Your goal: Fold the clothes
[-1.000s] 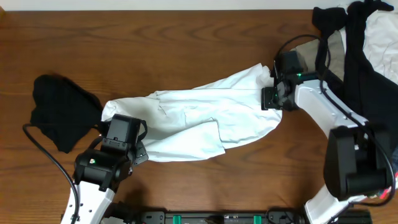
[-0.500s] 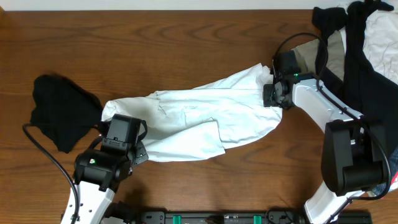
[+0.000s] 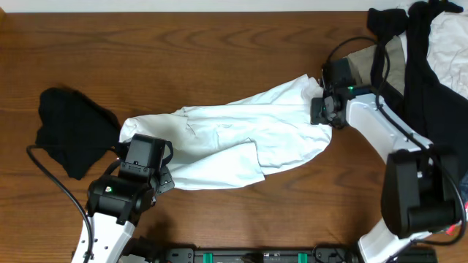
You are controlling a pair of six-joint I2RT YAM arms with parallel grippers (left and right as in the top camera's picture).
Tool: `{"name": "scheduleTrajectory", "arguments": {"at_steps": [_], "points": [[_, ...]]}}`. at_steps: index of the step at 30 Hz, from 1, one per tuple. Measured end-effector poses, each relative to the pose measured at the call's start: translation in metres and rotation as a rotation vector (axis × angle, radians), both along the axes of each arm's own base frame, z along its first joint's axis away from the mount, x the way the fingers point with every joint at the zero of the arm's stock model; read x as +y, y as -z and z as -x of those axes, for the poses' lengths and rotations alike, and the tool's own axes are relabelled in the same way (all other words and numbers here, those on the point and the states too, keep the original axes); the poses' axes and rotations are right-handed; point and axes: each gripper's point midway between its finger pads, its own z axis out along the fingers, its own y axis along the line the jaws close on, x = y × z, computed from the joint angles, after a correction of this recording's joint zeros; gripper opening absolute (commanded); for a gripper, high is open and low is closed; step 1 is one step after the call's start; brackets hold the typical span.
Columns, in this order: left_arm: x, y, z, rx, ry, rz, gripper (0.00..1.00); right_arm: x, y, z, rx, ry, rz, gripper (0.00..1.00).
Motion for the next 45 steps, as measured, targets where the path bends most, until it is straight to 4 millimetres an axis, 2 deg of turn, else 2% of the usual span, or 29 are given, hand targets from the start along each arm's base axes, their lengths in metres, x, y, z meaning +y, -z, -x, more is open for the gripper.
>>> {"name": "scheduleTrajectory", "arguments": {"at_steps": [3,8,15,19,22,28,33,38,43,45], "points": [[0.0,0.0,0.0,0.0,0.0,0.0,0.07,0.008,-0.005,0.001,-0.011,-0.023,-0.001,0.5],[0.0,0.0,0.0,0.0,0.0,0.0,0.07,0.015,-0.001,0.004,0.002,-0.045,0.002,0.49],[0.0,0.0,0.0,0.0,0.0,0.0,0.07,0.011,0.024,0.008,0.065,-0.041,0.034,0.49],[0.0,0.0,0.0,0.0,-0.001,0.001,0.07,0.009,0.025,0.005,0.052,-0.038,0.045,0.45],[0.0,0.0,0.0,0.0,-0.002,0.001,0.07,0.009,0.024,0.004,0.048,-0.04,0.05,0.39],[0.0,0.0,0.0,0.0,-0.002,0.001,0.07,0.009,0.024,0.003,0.045,-0.041,0.051,0.39],[0.0,0.0,0.0,0.0,-0.002,0.001,0.07,0.008,0.032,0.005,0.066,-0.041,0.057,0.38],[0.0,0.0,0.0,0.0,-0.002,0.001,0.07,0.007,0.037,0.006,0.078,-0.048,0.062,0.25],[0.0,0.0,0.0,0.0,-0.002,0.001,0.07,0.007,0.037,0.006,0.077,-0.048,0.066,0.01],[0.0,0.0,0.0,0.0,-0.002,0.001,0.07,0.006,0.037,0.006,0.078,-0.047,0.069,0.01]]}}
